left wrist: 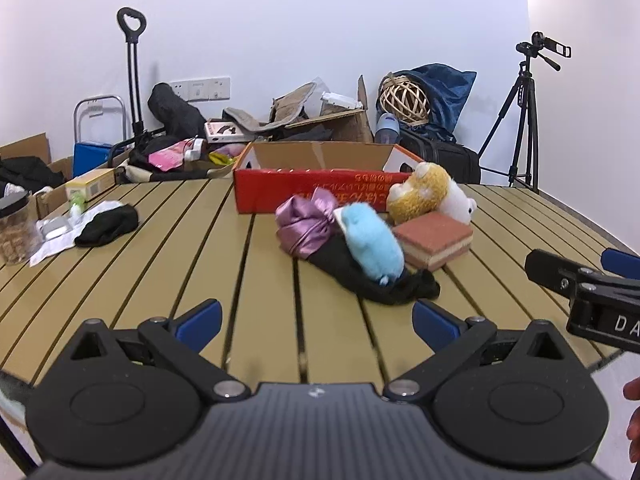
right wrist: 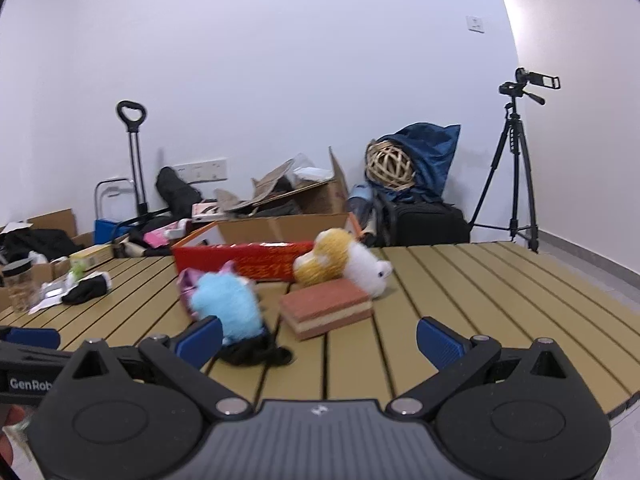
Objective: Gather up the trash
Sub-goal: 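Grasp the light blue plush toy with the left tool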
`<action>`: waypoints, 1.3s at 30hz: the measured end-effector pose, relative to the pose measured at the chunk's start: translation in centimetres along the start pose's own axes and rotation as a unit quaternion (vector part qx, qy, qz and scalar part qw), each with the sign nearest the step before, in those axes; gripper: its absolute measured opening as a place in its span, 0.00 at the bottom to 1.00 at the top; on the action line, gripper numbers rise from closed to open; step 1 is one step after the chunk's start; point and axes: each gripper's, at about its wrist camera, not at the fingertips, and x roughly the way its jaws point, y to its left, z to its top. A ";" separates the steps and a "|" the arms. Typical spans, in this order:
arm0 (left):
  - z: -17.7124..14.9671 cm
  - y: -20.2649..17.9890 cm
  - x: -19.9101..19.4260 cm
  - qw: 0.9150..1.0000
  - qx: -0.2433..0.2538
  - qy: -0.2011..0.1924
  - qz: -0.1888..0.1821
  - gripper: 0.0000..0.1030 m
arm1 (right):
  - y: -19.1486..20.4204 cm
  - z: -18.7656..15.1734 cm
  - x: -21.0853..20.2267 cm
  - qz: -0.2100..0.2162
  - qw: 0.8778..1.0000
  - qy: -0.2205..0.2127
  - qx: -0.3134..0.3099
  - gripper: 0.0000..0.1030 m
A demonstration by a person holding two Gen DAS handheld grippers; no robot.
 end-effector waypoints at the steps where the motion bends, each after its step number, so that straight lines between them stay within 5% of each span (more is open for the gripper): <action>1: 0.2 -0.3 0.4 1.000 0.002 -0.001 0.000 1.00 | -0.2 0.2 0.4 -0.003 1.000 -0.001 0.000 1.00; 24: 4.3 -4.8 11.8 1.000 0.002 0.002 -0.014 1.00 | -3.8 2.8 9.9 -0.054 0.998 0.016 -0.023 1.00; 27: 4.1 -4.8 12.8 1.000 -0.003 0.018 -0.018 0.83 | -4.0 2.9 10.7 -0.054 0.998 0.019 -0.013 1.00; 31: 3.8 -3.9 14.2 0.998 -0.023 0.051 -0.035 0.44 | -4.1 2.8 11.7 -0.056 0.998 0.026 -0.004 1.00; 39: 4.6 -1.6 12.9 0.995 -0.058 0.040 -0.068 0.38 | -2.5 2.3 13.2 -0.040 0.998 0.043 -0.005 1.00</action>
